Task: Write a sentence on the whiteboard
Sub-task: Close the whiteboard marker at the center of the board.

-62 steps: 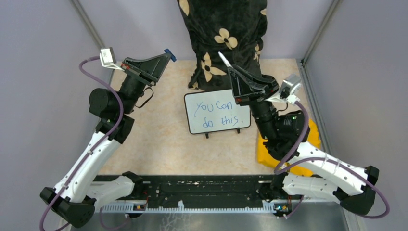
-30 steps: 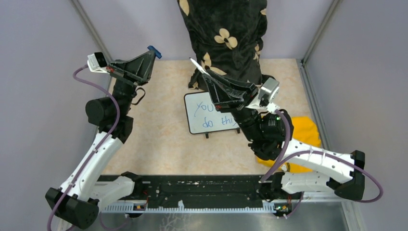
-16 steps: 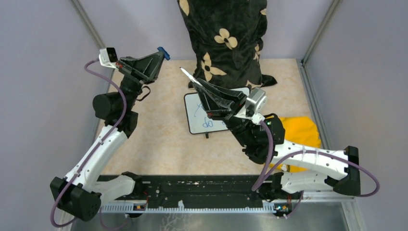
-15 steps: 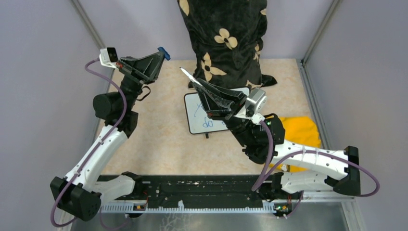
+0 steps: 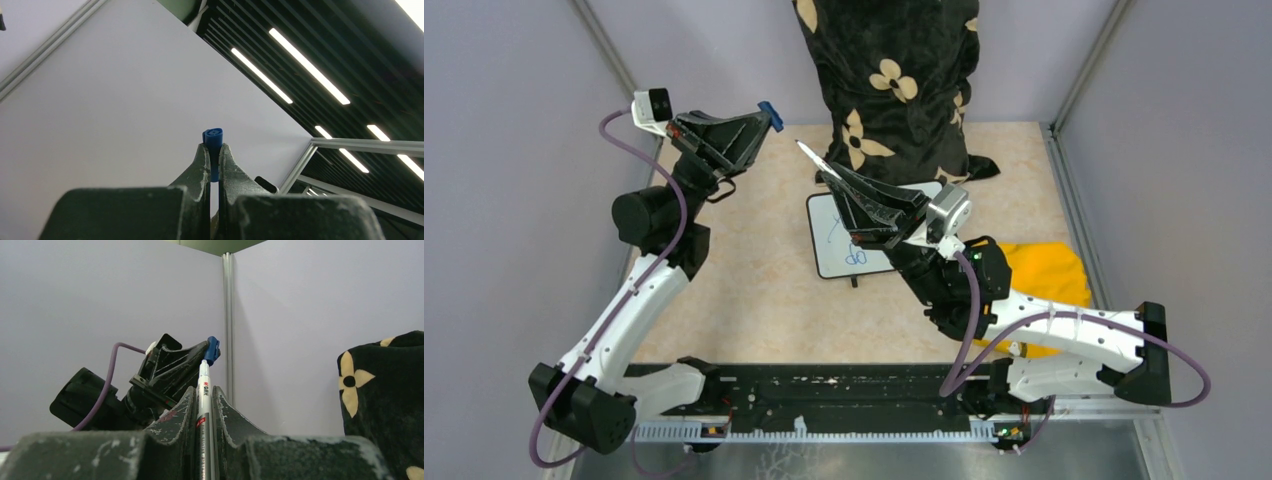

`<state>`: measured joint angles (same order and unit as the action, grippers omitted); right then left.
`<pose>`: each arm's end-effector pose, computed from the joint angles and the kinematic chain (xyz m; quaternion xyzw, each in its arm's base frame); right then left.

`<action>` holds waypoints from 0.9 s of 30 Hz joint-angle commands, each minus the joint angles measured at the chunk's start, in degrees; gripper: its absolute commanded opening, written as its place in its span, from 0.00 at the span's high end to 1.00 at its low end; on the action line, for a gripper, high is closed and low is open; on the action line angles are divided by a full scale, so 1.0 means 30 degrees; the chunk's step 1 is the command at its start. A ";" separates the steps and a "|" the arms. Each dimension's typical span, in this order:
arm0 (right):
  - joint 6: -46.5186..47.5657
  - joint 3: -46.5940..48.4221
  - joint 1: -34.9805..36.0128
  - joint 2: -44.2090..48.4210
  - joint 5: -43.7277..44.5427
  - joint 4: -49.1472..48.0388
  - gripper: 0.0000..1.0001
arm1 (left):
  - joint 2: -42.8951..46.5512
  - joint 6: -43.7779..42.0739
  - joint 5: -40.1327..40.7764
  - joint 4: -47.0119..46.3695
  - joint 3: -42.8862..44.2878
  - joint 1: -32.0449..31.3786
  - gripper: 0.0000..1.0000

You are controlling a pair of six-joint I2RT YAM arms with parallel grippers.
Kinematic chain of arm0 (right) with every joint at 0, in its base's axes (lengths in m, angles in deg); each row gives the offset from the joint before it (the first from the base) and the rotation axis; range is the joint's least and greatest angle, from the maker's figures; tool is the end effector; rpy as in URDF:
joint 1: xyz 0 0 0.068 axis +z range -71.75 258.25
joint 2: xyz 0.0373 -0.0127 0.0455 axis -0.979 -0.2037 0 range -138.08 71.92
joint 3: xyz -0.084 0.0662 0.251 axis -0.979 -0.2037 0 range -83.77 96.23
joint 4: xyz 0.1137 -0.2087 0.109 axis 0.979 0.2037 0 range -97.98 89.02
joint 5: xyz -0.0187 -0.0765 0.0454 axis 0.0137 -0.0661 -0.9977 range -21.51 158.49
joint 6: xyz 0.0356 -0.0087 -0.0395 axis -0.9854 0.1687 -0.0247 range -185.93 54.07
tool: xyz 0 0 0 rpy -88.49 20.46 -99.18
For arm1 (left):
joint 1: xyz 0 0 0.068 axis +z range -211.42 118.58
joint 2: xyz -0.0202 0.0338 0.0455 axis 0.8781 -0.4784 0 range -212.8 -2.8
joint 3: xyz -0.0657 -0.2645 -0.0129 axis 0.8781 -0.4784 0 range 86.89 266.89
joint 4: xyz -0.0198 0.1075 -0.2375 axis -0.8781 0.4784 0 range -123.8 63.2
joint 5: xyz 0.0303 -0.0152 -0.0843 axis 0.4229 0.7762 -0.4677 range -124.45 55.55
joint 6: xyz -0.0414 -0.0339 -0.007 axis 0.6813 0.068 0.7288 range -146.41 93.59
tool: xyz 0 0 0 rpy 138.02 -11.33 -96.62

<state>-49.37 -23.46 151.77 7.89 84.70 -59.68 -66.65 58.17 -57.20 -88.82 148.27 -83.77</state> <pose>0.0733 0.2131 0.4752 -0.1582 0.3439 0.3963 0.8365 0.1945 -0.0949 0.4846 -0.0027 0.3659 -0.7837 0.5019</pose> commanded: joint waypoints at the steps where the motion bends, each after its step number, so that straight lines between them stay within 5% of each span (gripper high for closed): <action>1: 0.0253 0.0291 0.0319 -0.0004 0.0050 -0.0675 1.00 | -0.0114 -0.0056 -0.1013 -0.0983 0.0701 0.0119 1.00; 27: 0.0267 0.0378 0.0511 -0.0217 -0.0055 -0.0490 1.00 | 0.0166 0.0252 -0.0493 -0.2897 0.0087 -0.0314 1.00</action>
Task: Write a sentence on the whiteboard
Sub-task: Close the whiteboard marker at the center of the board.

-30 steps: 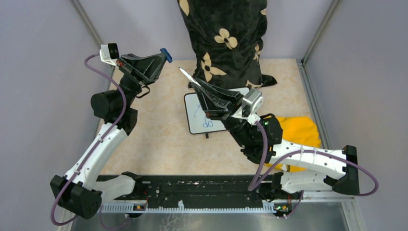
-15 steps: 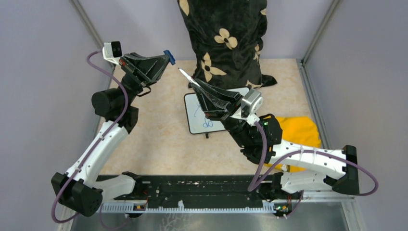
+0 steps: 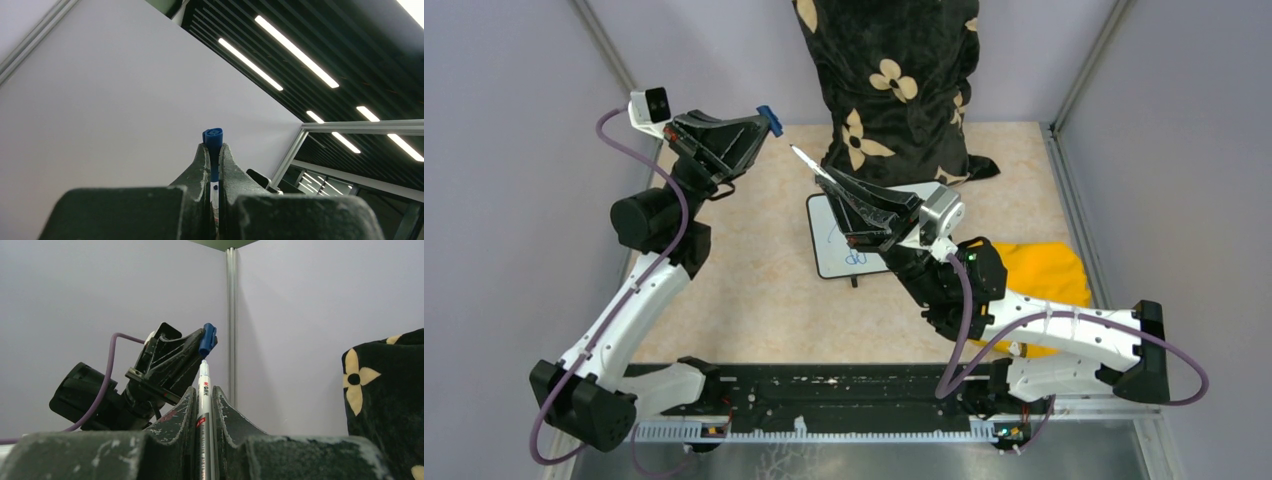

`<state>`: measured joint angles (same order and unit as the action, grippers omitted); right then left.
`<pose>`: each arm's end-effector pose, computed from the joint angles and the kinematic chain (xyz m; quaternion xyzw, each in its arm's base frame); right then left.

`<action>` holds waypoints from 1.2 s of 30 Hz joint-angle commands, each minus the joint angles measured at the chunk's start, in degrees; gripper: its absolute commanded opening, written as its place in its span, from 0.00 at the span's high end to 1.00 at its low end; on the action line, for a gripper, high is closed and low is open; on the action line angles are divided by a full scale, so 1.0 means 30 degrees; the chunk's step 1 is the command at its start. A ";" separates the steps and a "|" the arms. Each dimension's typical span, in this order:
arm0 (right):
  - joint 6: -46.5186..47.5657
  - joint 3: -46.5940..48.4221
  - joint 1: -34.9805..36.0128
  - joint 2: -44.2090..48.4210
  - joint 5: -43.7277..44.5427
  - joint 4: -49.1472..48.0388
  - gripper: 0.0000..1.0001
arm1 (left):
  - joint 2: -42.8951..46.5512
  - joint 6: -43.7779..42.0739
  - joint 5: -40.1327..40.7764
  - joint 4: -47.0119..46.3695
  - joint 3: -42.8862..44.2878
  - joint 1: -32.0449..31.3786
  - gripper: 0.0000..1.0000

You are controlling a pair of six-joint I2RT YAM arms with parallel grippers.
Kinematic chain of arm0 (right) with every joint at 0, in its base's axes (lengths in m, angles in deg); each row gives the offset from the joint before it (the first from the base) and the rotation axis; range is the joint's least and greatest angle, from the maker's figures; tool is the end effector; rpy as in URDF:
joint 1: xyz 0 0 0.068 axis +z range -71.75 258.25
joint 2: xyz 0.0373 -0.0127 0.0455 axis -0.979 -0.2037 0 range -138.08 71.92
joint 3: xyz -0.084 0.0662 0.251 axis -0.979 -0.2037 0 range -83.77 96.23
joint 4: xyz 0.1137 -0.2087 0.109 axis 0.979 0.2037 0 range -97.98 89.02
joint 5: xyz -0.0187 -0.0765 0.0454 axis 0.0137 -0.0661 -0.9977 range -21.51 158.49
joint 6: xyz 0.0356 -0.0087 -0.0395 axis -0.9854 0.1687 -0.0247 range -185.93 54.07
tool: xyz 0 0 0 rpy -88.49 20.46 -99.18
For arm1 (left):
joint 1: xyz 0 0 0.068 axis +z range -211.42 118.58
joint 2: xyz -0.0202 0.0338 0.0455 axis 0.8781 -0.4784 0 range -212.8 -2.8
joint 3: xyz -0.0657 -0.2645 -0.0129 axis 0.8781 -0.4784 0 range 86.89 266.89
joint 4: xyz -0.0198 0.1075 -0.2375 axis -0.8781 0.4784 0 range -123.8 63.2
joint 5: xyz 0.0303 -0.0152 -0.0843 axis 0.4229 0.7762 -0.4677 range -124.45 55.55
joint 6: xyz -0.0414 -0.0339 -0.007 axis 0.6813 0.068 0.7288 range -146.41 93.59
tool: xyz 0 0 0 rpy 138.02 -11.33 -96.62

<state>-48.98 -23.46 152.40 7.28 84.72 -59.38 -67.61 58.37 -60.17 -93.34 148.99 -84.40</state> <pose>0.0722 0.2180 0.4726 -0.1666 0.3474 0.3957 0.8336 0.1903 -0.0975 0.4895 0.0401 0.3482 -0.7922 0.4995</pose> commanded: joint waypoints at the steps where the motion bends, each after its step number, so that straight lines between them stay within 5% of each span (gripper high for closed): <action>1: 0.0123 0.0389 0.0306 -0.0030 -0.0050 -0.0592 1.00 | 0.0490 0.0189 0.0538 -0.1398 -0.0164 -0.0103 1.00; 36: 0.0033 0.0553 0.0655 -0.0156 -0.0009 -0.1208 1.00 | 0.0182 -0.0330 0.0424 -0.1039 -0.0040 -0.0630 1.00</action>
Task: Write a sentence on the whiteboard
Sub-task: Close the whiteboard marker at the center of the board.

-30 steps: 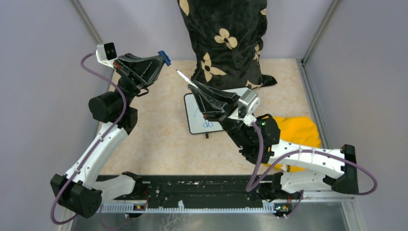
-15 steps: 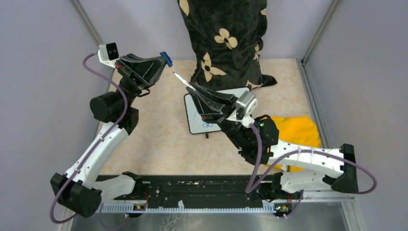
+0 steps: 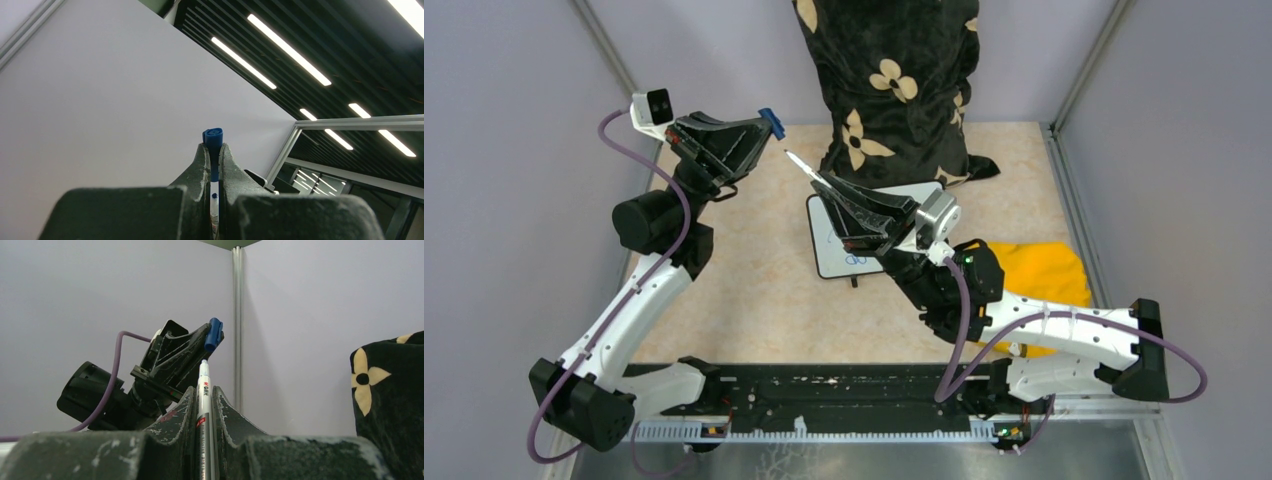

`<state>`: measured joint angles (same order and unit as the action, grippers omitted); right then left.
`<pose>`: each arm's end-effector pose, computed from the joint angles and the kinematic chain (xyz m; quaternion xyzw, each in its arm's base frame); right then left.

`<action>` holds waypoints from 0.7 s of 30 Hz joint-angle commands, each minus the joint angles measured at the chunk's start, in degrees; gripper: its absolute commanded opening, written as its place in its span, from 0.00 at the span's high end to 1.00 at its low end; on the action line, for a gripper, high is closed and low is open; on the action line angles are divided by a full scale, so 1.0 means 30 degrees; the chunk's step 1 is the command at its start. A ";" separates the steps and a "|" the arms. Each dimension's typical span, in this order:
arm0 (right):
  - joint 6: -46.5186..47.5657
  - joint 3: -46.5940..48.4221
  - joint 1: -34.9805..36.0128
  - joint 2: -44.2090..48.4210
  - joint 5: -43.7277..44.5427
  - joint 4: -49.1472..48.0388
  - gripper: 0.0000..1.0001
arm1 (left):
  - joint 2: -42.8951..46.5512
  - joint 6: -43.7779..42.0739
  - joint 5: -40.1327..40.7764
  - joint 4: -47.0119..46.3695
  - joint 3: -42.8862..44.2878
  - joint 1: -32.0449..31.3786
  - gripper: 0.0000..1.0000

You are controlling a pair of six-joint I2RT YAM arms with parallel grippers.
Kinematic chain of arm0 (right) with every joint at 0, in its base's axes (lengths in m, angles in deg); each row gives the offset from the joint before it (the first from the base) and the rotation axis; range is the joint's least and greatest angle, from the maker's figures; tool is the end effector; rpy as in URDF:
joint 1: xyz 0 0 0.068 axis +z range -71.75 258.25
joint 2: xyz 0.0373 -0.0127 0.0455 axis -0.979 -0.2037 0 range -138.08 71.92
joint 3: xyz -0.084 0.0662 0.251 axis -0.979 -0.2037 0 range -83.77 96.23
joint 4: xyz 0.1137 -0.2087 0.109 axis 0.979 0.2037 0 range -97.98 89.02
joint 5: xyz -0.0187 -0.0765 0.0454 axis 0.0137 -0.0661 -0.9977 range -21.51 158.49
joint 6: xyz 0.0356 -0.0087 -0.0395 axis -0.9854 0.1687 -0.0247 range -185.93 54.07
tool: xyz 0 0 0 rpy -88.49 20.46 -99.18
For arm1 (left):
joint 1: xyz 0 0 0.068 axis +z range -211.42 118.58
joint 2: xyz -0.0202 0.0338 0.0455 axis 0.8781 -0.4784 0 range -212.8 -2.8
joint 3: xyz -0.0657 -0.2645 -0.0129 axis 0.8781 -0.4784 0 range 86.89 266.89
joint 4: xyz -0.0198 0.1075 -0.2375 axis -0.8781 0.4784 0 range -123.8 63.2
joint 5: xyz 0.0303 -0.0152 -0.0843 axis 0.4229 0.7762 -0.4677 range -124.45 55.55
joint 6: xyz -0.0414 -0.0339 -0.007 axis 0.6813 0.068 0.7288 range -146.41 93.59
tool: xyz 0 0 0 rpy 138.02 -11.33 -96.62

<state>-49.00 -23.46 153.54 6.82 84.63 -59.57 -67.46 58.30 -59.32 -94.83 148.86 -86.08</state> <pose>0.0684 0.2220 0.4711 -0.1722 0.3467 0.4037 0.8290 0.1850 -0.1014 0.4910 0.0461 0.3342 -0.8006 0.4952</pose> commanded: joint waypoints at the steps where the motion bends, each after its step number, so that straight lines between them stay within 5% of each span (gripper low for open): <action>1: 0.0041 0.0513 0.0276 0.0007 0.0037 -0.1190 1.00 | 0.0178 -0.0329 0.0168 -0.0518 -0.0003 -0.0069 1.00; 21: 0.0134 0.0870 0.0278 -0.0380 0.0069 -0.1636 1.00 | 0.0274 -0.0532 0.0172 -0.0225 0.0083 -0.0067 1.00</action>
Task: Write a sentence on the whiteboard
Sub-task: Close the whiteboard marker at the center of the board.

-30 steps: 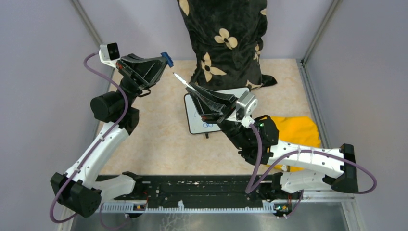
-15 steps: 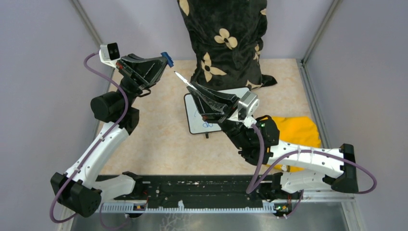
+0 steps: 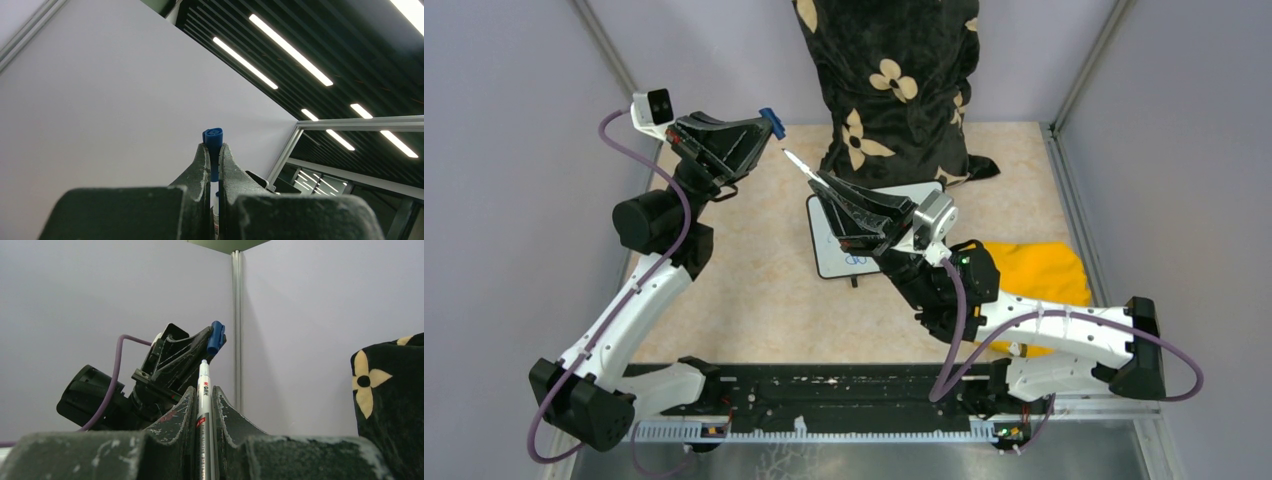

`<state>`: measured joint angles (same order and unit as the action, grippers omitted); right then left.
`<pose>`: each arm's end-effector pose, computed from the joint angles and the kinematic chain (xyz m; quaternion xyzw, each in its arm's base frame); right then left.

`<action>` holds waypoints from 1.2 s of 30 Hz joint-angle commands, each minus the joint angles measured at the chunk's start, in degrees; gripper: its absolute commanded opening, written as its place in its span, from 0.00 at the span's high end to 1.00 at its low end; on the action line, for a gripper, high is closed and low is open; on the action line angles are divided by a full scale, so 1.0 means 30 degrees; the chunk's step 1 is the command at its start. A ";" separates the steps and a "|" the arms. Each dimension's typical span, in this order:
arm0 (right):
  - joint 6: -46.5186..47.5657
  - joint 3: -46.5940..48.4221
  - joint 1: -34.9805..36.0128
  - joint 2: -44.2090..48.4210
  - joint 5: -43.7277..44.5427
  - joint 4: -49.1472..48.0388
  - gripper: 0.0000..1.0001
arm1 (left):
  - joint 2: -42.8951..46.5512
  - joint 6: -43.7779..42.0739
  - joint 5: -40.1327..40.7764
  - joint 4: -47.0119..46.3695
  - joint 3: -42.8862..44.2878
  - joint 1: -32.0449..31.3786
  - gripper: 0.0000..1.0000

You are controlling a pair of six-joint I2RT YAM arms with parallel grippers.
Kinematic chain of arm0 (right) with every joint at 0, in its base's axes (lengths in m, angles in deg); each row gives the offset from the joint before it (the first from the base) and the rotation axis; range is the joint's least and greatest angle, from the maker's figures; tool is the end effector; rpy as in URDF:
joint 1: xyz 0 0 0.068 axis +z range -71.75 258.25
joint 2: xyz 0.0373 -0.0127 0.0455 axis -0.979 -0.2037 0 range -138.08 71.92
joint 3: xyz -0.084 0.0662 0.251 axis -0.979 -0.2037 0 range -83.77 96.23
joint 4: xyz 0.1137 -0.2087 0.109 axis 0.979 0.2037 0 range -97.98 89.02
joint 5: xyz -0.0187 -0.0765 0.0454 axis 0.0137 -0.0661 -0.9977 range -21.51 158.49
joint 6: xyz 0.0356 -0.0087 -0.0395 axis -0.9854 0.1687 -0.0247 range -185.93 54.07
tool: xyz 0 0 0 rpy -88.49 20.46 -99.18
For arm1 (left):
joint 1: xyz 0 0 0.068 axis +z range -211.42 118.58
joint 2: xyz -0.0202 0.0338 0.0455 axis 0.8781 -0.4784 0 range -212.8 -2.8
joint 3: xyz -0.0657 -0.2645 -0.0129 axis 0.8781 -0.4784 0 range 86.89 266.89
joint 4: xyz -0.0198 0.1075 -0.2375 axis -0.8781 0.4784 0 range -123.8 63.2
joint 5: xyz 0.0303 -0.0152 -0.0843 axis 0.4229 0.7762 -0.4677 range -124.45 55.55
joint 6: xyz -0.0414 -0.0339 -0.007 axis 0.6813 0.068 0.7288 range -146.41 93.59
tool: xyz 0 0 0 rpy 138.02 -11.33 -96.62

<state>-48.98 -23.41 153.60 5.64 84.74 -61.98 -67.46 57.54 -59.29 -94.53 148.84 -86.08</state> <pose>0.0692 0.2258 0.4701 -0.1639 0.3405 0.4069 0.8317 0.1854 -0.1016 0.4906 0.0466 0.3360 -0.7970 0.4997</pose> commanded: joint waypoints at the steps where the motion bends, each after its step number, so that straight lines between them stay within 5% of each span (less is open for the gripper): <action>1: 0.0122 0.0853 0.0269 0.0012 0.0032 -0.0864 1.00 | 0.0287 -0.0300 0.0150 -0.0324 0.0091 -0.0069 1.00; 36: 0.0471 0.0874 0.0312 0.0030 0.0314 -0.1534 1.00 | 0.0319 -0.0708 0.0018 -0.0001 0.0178 -0.0598 1.00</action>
<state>-48.02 -23.35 153.62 5.62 84.96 -63.33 -67.44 56.18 -59.29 -93.74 148.84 -87.48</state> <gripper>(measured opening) 0.118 0.027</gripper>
